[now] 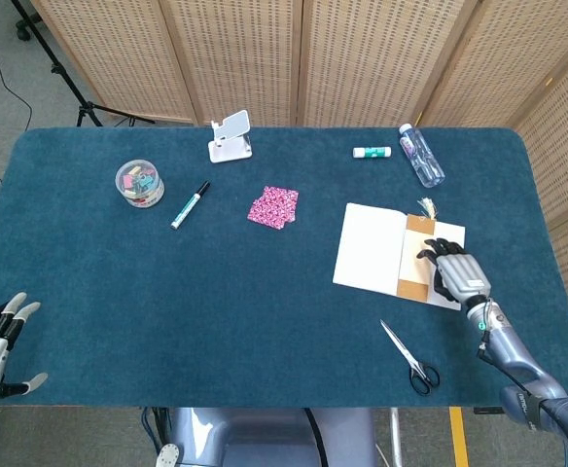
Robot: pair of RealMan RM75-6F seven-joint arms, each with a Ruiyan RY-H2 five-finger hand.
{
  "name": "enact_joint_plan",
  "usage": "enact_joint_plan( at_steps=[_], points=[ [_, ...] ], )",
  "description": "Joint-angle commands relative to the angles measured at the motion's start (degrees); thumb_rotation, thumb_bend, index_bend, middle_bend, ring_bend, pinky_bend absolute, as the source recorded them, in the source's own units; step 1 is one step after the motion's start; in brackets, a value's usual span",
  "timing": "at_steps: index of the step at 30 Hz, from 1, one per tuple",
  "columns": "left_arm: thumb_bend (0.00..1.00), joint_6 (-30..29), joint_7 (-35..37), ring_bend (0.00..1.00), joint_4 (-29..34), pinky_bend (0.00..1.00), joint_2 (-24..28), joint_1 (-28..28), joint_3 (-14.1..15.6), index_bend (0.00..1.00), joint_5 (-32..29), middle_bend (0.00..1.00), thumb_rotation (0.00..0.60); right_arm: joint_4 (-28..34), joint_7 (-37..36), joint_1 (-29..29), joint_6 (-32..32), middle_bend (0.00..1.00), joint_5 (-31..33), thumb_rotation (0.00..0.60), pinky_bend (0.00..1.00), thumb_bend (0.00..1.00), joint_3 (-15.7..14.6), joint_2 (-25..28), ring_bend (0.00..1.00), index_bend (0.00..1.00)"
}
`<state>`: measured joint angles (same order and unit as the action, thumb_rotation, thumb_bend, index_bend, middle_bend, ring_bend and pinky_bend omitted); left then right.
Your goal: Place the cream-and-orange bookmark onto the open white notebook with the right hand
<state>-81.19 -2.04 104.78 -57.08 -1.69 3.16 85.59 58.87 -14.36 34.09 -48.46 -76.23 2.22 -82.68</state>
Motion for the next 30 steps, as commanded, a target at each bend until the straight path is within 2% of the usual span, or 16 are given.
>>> enact_joint_plan(
  at_steps=[1,14,30],
  points=[
    [0.00,0.1,0.0,0.00,0.0,0.00,0.0,0.0,-0.1,0.00,-0.2,0.00,0.600,-0.8,-0.2,-0.1,0.2,0.11,-0.6,0.600,0.07,1.00,-0.1,-0.7,0.00,0.23],
    [0.00,0.3,0.1,0.00,-0.2,0.00,0.0,-0.1,-0.3,0.00,-0.7,0.00,0.600,-3.5,0.2,0.0,1.5,0.11,-2.1,0.600,0.07,1.00,-0.2,-3.0,0.00,0.23],
    [0.00,0.5,0.0,0.00,-0.1,0.00,0.0,-0.1,-0.2,0.00,-0.7,0.00,0.600,-3.5,1.2,0.4,2.1,0.11,-2.7,0.600,0.07,1.00,0.4,-3.6,0.00,0.23]
  ],
)
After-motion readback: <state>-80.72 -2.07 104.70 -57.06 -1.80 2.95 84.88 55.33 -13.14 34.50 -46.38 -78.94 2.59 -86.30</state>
